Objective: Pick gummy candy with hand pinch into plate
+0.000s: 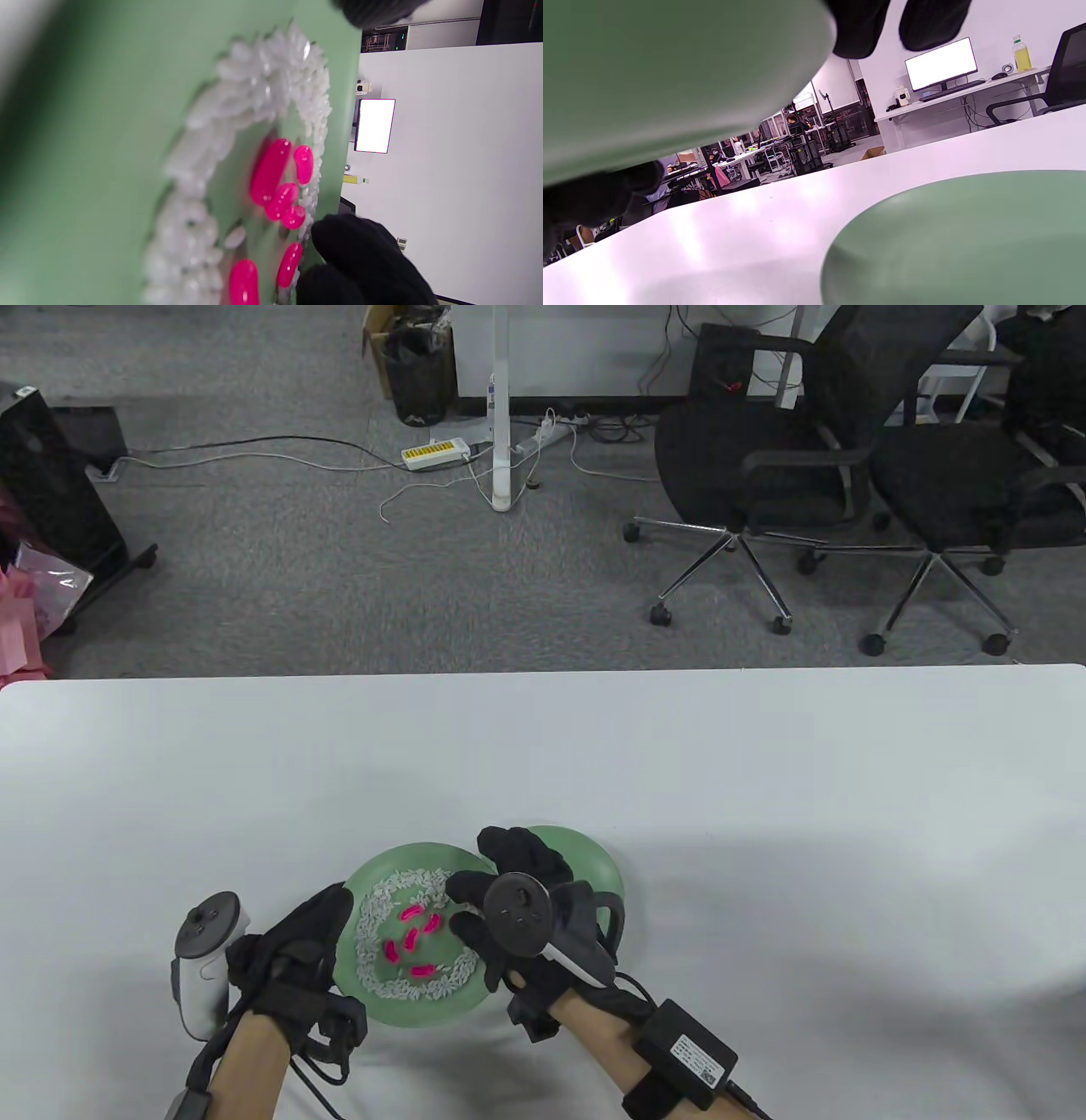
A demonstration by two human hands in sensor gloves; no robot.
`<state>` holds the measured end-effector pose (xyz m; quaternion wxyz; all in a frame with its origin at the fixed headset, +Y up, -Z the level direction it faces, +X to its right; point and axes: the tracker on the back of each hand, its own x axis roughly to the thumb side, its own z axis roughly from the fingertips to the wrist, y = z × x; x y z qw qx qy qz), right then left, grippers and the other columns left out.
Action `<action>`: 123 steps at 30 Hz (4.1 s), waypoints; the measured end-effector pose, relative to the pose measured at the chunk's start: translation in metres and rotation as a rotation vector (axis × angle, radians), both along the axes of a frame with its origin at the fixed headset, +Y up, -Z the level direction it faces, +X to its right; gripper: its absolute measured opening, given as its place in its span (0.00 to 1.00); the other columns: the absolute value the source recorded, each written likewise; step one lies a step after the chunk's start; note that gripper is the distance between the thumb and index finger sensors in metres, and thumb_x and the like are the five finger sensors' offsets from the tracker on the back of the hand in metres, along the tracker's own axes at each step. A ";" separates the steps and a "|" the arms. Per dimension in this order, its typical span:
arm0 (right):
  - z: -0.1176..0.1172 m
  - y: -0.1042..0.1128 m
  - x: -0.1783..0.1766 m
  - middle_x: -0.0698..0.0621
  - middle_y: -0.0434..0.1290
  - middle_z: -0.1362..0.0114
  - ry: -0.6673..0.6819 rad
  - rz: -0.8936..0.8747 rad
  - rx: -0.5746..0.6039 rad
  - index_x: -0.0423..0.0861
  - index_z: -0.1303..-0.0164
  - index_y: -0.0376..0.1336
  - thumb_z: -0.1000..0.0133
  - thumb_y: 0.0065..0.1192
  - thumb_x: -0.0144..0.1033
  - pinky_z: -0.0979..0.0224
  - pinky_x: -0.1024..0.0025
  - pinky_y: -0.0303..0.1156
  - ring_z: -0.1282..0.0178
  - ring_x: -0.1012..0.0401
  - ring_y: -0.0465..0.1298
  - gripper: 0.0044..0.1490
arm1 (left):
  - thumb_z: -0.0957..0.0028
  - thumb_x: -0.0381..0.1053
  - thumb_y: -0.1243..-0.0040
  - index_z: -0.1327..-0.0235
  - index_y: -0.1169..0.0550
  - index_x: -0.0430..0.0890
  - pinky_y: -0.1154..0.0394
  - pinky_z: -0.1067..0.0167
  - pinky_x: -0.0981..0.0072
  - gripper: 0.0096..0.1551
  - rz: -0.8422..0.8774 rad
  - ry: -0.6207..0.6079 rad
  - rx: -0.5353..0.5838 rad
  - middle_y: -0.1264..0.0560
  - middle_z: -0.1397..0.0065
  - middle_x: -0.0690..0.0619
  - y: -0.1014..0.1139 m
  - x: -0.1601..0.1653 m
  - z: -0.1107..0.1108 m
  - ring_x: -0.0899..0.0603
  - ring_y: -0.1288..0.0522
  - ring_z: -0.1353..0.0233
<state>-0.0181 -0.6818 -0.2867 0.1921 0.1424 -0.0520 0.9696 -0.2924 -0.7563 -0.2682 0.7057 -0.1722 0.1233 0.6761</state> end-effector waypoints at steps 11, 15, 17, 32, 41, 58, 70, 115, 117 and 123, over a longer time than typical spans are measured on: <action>0.004 -0.004 -0.002 0.54 0.59 0.17 0.063 0.039 0.002 0.63 0.46 0.75 0.60 0.74 0.52 0.18 0.37 0.56 0.14 0.48 0.58 0.30 | 0.47 0.60 0.49 0.29 0.24 0.45 0.15 0.56 0.54 0.35 -0.022 -0.011 0.004 0.13 0.45 0.45 -0.003 0.000 -0.001 0.40 0.09 0.59; 0.006 -0.004 -0.003 0.55 0.60 0.17 0.071 0.050 0.012 0.63 0.47 0.75 0.60 0.74 0.51 0.18 0.37 0.56 0.15 0.48 0.58 0.29 | 0.47 0.61 0.49 0.29 0.24 0.45 0.15 0.56 0.54 0.36 -0.028 -0.012 0.006 0.13 0.45 0.45 -0.003 0.000 -0.001 0.40 0.09 0.59; 0.006 -0.004 -0.003 0.55 0.60 0.18 0.074 0.056 0.012 0.62 0.47 0.75 0.60 0.75 0.51 0.18 0.37 0.56 0.15 0.49 0.59 0.29 | 0.47 0.61 0.49 0.29 0.24 0.45 0.15 0.56 0.54 0.35 -0.031 -0.013 0.006 0.13 0.45 0.45 -0.004 0.000 -0.001 0.40 0.09 0.59; -0.033 -0.004 0.073 0.56 0.68 0.28 -0.198 -0.261 -0.079 0.52 0.52 0.77 0.60 0.75 0.48 0.23 0.43 0.64 0.25 0.51 0.68 0.27 | 0.47 0.61 0.48 0.29 0.24 0.45 0.15 0.57 0.53 0.35 -0.009 0.054 -0.002 0.13 0.45 0.45 -0.008 -0.009 -0.001 0.40 0.09 0.60; -0.047 -0.055 0.077 0.55 0.71 0.31 -0.237 0.131 -0.175 0.51 0.54 0.79 0.60 0.75 0.46 0.27 0.47 0.68 0.32 0.52 0.72 0.26 | 0.47 0.61 0.48 0.29 0.23 0.46 0.15 0.57 0.53 0.35 0.005 0.060 -0.008 0.13 0.45 0.45 -0.011 -0.011 -0.002 0.40 0.09 0.59; -0.047 -0.063 0.060 0.57 0.71 0.29 -0.267 0.293 -0.056 0.53 0.51 0.78 0.61 0.74 0.49 0.26 0.48 0.68 0.32 0.54 0.72 0.28 | 0.47 0.61 0.48 0.29 0.24 0.45 0.15 0.57 0.53 0.36 0.010 0.055 -0.013 0.13 0.45 0.45 -0.011 -0.010 -0.001 0.40 0.09 0.59; -0.001 0.024 -0.011 0.56 0.70 0.27 -0.022 -0.011 0.040 0.56 0.44 0.75 0.59 0.71 0.55 0.25 0.48 0.67 0.29 0.53 0.71 0.33 | 0.47 0.61 0.49 0.30 0.24 0.46 0.15 0.57 0.54 0.36 0.003 0.074 -0.013 0.13 0.45 0.46 -0.013 -0.006 0.000 0.41 0.09 0.59; -0.023 0.021 -0.019 0.57 0.72 0.31 -0.001 0.054 -0.084 0.52 0.53 0.77 0.60 0.75 0.49 0.25 0.47 0.67 0.31 0.53 0.72 0.26 | 0.48 0.61 0.48 0.30 0.23 0.46 0.16 0.57 0.53 0.35 -0.027 0.110 -0.020 0.13 0.45 0.45 -0.009 -0.006 0.004 0.40 0.09 0.60; -0.036 0.018 0.008 0.56 0.72 0.31 -0.073 0.008 -0.139 0.51 0.53 0.77 0.59 0.74 0.49 0.26 0.47 0.67 0.31 0.53 0.72 0.26 | 0.48 0.61 0.48 0.30 0.23 0.46 0.16 0.57 0.52 0.35 -0.016 0.124 -0.025 0.13 0.45 0.45 -0.010 -0.008 0.004 0.40 0.09 0.60; -0.061 -0.019 0.063 0.56 0.72 0.31 -0.236 0.161 -0.242 0.50 0.53 0.77 0.59 0.75 0.48 0.26 0.46 0.66 0.31 0.52 0.72 0.26 | 0.48 0.61 0.47 0.30 0.23 0.46 0.16 0.57 0.52 0.35 -0.008 0.136 -0.035 0.13 0.45 0.45 -0.011 -0.010 0.003 0.39 0.09 0.60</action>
